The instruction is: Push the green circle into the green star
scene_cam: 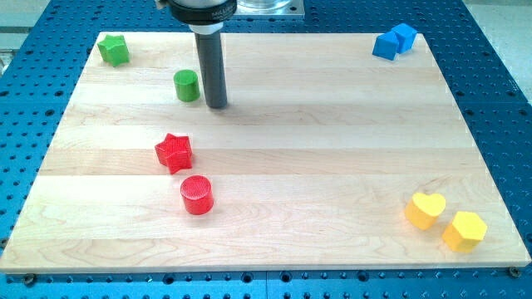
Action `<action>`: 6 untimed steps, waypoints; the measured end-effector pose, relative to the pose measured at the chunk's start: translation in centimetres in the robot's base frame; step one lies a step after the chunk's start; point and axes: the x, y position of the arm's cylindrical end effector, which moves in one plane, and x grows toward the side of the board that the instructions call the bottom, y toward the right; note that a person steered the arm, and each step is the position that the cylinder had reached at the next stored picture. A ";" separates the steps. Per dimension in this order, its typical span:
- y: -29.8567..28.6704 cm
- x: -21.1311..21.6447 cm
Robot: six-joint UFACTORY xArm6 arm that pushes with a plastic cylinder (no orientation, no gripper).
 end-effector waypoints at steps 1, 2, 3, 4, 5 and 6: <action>0.9 0.3; 0.9 0.3; 0.2 0.3; -0.9 0.3; -1.9 0.4; -4.6 0.4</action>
